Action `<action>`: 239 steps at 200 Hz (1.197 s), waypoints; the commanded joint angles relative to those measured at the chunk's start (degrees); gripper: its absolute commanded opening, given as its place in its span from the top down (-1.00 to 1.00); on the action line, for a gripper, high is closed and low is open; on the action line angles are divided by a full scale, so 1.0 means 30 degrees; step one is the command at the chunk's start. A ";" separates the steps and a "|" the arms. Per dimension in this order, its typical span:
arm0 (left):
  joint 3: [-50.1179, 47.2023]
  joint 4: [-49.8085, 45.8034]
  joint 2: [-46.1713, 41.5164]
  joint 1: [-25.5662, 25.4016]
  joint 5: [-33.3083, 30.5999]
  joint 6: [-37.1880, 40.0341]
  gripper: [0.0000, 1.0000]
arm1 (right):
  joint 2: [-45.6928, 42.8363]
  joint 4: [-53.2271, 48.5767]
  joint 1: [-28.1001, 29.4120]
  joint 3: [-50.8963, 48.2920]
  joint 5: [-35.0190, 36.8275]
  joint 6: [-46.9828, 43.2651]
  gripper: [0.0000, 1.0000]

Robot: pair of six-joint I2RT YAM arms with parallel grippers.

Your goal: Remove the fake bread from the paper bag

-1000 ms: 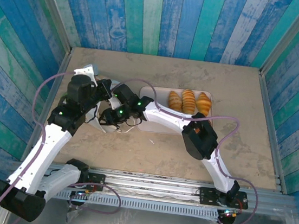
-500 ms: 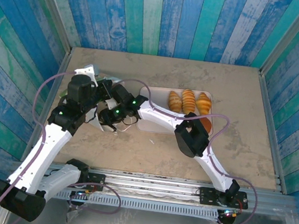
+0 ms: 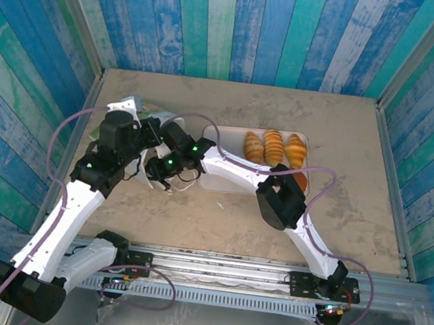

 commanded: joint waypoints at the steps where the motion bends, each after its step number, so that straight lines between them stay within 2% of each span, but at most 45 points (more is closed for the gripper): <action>1: -0.0219 -0.0141 -0.0596 0.0028 -0.1120 -0.0252 1.00 | -0.2021 0.0420 -0.0012 -0.1099 0.1238 0.0521 0.42; 65: 0.0198 -0.0662 -0.0392 0.0024 -0.2738 -0.0591 1.00 | -0.4764 0.1691 -0.0030 -0.4943 0.2366 0.1137 0.49; 117: 0.0352 -0.0812 -0.0465 0.0045 -0.2948 -0.0475 1.00 | -0.6659 0.1710 0.0003 -0.7457 0.3555 0.0242 0.43; 146: 0.0264 -0.0756 -0.0783 0.0024 -0.2661 -0.0122 1.00 | -0.5713 0.1949 0.0091 -0.6522 0.1950 -0.0498 0.28; 176: 0.0286 -0.1147 -0.1118 0.0038 -0.2347 0.0045 1.00 | -0.4492 0.3029 0.0040 -0.5713 0.0962 0.0812 0.13; 239: 0.0240 -0.0143 -0.0808 0.0031 -0.0210 -0.0256 1.00 | -0.1588 0.2555 -0.0058 -0.2013 -0.0237 0.0578 0.07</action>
